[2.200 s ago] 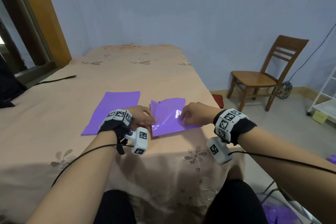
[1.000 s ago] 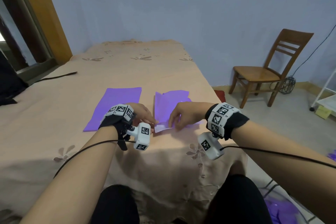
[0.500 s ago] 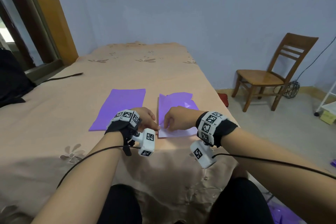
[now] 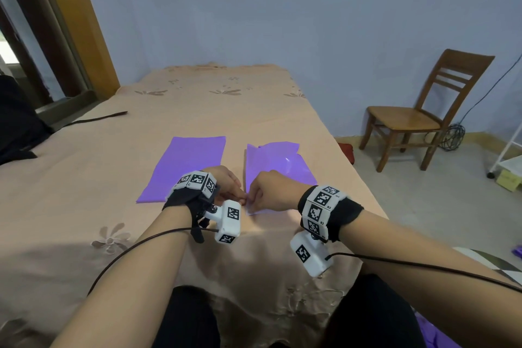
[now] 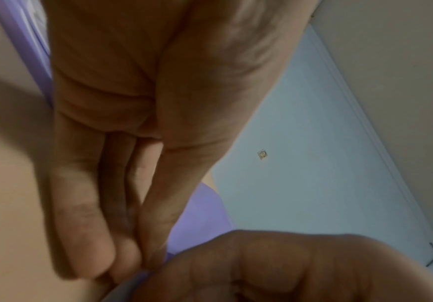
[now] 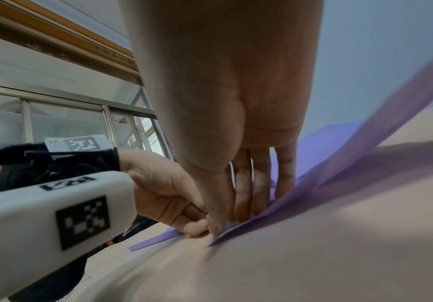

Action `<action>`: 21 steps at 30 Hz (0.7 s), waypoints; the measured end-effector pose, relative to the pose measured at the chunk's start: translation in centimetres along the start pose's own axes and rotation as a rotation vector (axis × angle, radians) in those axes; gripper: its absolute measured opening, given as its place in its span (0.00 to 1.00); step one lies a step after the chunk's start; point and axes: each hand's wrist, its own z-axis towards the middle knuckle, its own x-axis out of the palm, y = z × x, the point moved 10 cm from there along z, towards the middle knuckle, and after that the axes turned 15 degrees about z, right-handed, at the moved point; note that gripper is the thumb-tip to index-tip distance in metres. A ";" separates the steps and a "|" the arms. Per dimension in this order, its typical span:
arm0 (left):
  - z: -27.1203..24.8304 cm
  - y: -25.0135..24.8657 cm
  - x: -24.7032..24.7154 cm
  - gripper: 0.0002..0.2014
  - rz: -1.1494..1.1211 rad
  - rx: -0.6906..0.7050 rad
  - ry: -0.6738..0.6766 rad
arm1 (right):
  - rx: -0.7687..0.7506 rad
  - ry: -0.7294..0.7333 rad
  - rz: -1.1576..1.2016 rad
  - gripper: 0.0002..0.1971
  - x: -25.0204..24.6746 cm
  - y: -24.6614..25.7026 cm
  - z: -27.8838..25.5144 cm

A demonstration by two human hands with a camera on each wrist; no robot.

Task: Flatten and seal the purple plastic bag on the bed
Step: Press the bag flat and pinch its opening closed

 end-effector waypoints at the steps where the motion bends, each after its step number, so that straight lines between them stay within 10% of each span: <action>1: 0.1 0.0 0.0 0.14 0.002 -0.001 -0.006 | -0.003 0.001 0.005 0.10 0.1 0.1 0.0; 21: 0.8 0.9 -0.2 0.10 0.078 -0.044 -0.004 | -0.040 -0.064 -0.032 0.10 1.2 0.9 -0.4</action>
